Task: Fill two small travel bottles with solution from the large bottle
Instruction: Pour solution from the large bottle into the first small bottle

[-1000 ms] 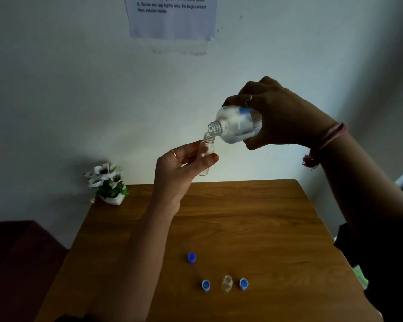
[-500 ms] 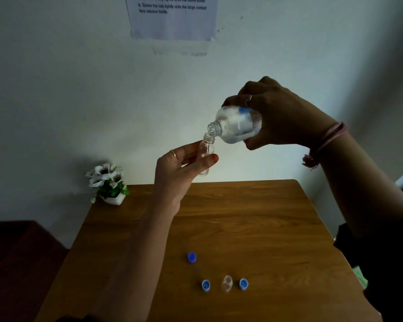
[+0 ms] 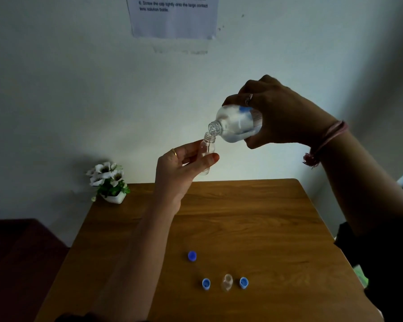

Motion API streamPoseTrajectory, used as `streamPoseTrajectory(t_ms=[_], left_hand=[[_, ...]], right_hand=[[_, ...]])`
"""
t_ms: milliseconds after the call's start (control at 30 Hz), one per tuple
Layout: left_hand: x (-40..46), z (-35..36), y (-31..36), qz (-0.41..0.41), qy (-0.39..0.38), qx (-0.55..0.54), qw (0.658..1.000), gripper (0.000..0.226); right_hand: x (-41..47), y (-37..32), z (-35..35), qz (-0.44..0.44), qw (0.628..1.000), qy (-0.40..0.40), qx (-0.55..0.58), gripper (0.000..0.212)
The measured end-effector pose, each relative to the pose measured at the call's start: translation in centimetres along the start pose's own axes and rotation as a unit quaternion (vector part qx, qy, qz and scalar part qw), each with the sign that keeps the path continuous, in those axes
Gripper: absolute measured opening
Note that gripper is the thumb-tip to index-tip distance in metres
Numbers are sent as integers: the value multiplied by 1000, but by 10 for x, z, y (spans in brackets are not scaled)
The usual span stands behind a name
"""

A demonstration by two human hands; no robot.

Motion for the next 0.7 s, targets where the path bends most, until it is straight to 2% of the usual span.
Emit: streamPoseTrajectory(t_ms=[700], left_hand=[[2, 1, -2, 1, 2, -11, 1000, 34]], right_hand=[[5, 2, 8, -8, 1000, 2, -2, 79]])
Point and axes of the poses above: each hand's wrist, its own x-axis towards the middle knuckle, its own z-axis out of the palm, y = z × x, the point moved 5 cm from there along x, towards the middle knuckle, and after that the axes turned 15 degrees about -x, right-handed, at the moved point
